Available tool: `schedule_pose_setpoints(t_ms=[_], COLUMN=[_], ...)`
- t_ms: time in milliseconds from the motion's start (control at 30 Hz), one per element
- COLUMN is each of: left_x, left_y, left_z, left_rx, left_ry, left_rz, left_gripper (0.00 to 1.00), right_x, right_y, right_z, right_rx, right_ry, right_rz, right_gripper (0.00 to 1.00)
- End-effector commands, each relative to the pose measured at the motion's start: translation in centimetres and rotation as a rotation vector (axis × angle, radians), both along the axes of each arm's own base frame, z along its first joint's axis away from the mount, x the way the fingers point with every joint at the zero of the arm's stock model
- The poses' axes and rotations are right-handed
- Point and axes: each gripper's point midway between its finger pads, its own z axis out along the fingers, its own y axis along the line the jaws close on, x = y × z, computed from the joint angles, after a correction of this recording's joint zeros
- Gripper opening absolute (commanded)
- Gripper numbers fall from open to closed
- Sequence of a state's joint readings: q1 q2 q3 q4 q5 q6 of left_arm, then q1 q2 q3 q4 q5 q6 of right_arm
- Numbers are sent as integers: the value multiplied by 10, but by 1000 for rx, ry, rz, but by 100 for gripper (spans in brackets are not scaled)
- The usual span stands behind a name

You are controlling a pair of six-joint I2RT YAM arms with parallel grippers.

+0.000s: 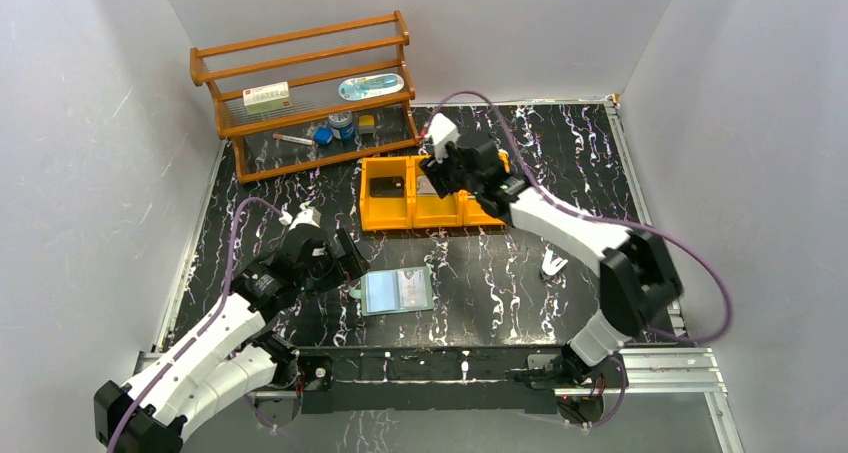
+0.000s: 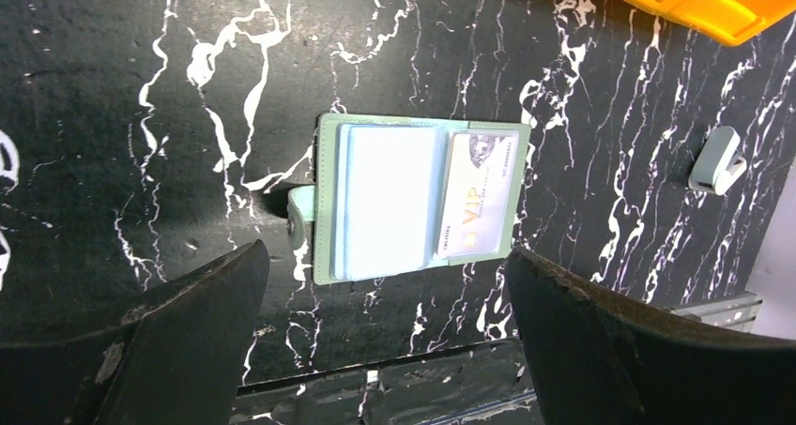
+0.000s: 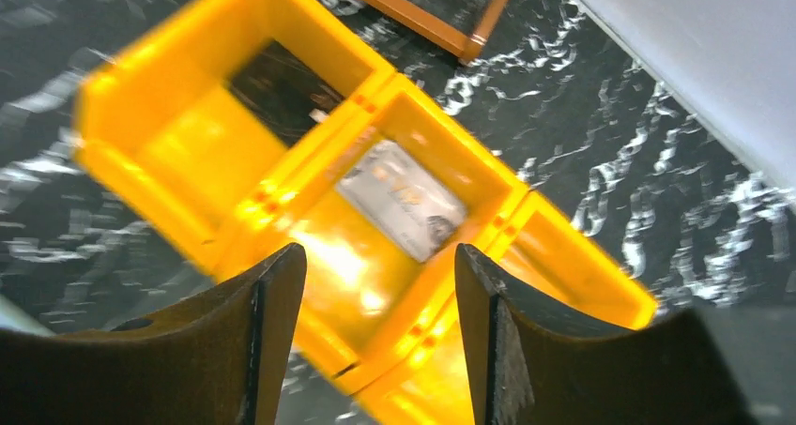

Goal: Take the credit cards out of the card holder

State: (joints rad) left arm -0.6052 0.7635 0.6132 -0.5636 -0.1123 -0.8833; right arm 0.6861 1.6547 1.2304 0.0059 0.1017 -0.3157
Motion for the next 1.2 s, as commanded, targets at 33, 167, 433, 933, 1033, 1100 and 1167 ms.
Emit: schedule_pose_setpoints(t_ms=[33,167,433,933,1033,1100,1167], left_x=[5,9,13,8,7,7,7], left_y=[-20,-32,-54,-68,-71,-74,-77], left_z=[15,20,19,6,6,6,5], left_rx=[-55,-76,-129,-159,-166,-174,-184], left_ry=[-39,-40,-22,45,53,55,57], left_rz=[-94,-154,-229,-294,-311,-320,-331], left_gripper=[98,98,94,90,89,89,87], right_x=[-66,-125,-192,-212,-210,-211,-214], right_y=[11,22,33,49,42,38,34], right_z=[17,-16,-79,-120,-131,-140,-150], right_rx=[557,660,688,532,498,465,429], right_ry=[402,823,1108,1186,1172,1173,1185], right_rz=[-189,-239,-388,-393,-443,-465,-488], right_gripper=[68,62,52,47,47,47,44])
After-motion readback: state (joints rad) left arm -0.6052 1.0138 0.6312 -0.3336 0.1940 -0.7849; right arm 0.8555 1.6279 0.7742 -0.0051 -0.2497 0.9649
